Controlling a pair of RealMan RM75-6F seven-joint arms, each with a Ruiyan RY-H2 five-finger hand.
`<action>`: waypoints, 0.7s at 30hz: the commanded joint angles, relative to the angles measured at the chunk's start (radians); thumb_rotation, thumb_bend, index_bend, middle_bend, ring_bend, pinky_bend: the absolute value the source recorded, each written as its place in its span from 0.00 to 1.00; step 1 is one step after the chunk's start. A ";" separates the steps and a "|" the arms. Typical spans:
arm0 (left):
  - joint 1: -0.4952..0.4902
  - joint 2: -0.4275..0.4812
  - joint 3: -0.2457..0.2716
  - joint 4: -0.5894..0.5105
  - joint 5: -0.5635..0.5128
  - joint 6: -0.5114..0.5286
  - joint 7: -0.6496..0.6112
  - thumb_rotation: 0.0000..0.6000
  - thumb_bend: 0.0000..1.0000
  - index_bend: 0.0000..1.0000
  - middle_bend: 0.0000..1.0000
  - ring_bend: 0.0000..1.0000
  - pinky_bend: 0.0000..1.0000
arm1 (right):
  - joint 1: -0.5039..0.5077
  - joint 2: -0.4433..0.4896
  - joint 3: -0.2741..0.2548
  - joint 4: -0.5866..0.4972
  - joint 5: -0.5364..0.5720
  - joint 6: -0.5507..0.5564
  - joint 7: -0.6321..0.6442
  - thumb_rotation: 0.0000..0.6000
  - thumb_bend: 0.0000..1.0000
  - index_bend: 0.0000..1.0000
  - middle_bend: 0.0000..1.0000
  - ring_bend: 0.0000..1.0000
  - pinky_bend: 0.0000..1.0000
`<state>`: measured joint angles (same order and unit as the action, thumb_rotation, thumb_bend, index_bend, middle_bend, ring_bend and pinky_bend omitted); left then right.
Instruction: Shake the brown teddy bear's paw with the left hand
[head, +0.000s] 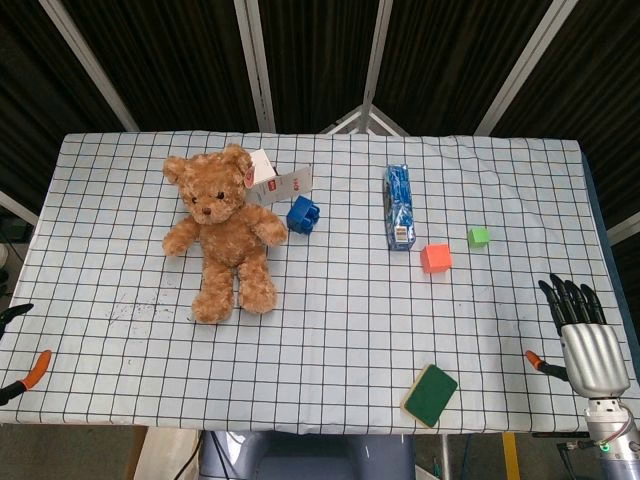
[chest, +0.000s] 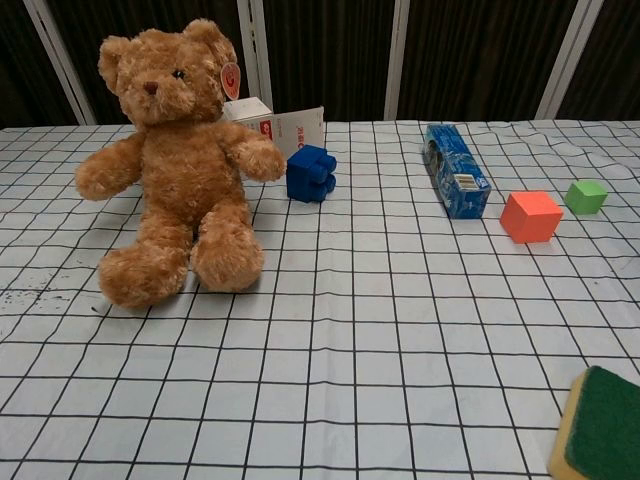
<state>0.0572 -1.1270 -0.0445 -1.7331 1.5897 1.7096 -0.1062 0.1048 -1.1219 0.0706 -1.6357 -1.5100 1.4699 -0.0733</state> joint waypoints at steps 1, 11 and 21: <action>0.001 0.001 0.001 -0.001 0.002 0.001 0.001 1.00 0.42 0.23 0.04 0.00 0.00 | 0.001 0.000 0.000 0.000 0.001 -0.002 -0.001 1.00 0.10 0.00 0.00 0.00 0.00; 0.005 0.005 0.014 -0.004 0.027 0.007 0.006 1.00 0.42 0.23 0.04 0.00 0.00 | -0.003 0.002 -0.005 -0.004 -0.006 0.003 -0.006 1.00 0.10 0.00 0.00 0.00 0.00; -0.007 0.005 0.012 -0.001 0.014 -0.022 0.005 1.00 0.38 0.23 0.04 0.00 0.00 | -0.002 0.008 -0.009 -0.007 0.000 -0.008 -0.002 1.00 0.10 0.00 0.00 0.00 0.00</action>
<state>0.0525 -1.1208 -0.0336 -1.7356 1.6027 1.6921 -0.0968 0.1025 -1.1153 0.0623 -1.6409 -1.5093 1.4617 -0.0751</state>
